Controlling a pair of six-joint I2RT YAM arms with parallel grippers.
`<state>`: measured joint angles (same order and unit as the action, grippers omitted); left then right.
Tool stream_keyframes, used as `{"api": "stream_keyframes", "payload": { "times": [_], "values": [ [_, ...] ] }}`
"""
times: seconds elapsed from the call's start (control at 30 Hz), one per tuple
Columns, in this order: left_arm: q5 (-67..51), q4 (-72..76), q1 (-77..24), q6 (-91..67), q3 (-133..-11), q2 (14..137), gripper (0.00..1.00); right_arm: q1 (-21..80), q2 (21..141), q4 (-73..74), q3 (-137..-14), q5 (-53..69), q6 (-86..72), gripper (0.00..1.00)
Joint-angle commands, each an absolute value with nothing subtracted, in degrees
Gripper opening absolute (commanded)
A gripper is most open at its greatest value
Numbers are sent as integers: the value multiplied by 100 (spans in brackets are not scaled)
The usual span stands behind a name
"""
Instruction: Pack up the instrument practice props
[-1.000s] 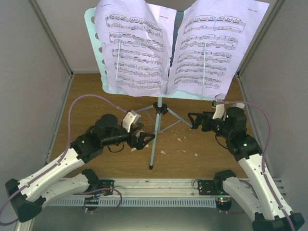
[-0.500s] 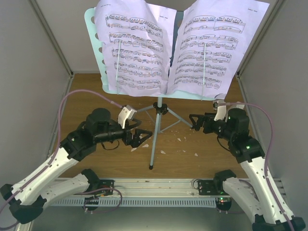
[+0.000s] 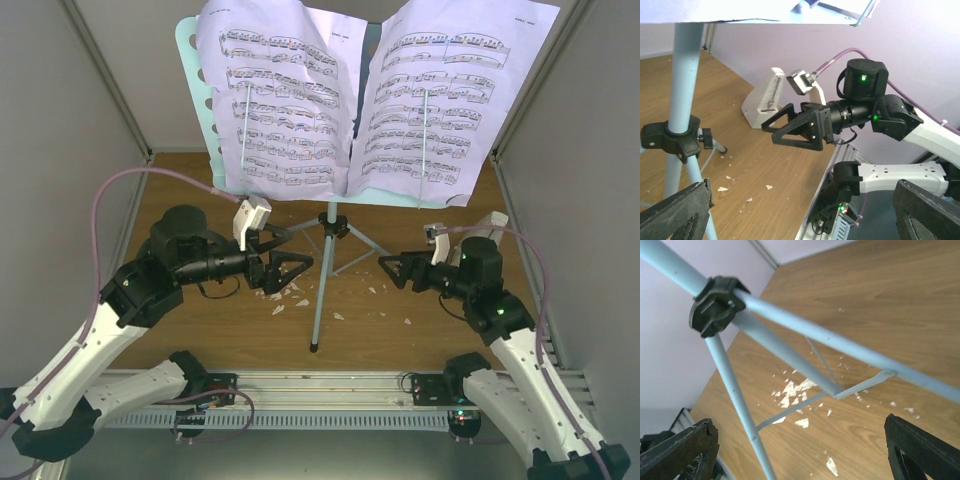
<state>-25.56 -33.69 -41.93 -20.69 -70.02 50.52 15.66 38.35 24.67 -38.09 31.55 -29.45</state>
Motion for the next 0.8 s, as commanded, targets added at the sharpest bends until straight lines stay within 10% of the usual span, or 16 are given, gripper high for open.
{"api": "stream_keyframes", "payload": {
  "times": [0.0, 0.43, 0.77],
  "values": [
    [-3077, -2968, -4157, -2177, -7150, 5136, 99, 1908, 3741, 2119, -3705, 3353, -3189, 90],
    [-5361, -3241, -4162, -1609, -7621, 5356, 93, 2042, 2893, 4103, -5371, -1253, -3353, 99],
    [-6090, -2161, -4171, -1914, -9094, 5973, 91, 2046, 2782, 3314, -7008, -136, -3019, 94]
  ]
}}
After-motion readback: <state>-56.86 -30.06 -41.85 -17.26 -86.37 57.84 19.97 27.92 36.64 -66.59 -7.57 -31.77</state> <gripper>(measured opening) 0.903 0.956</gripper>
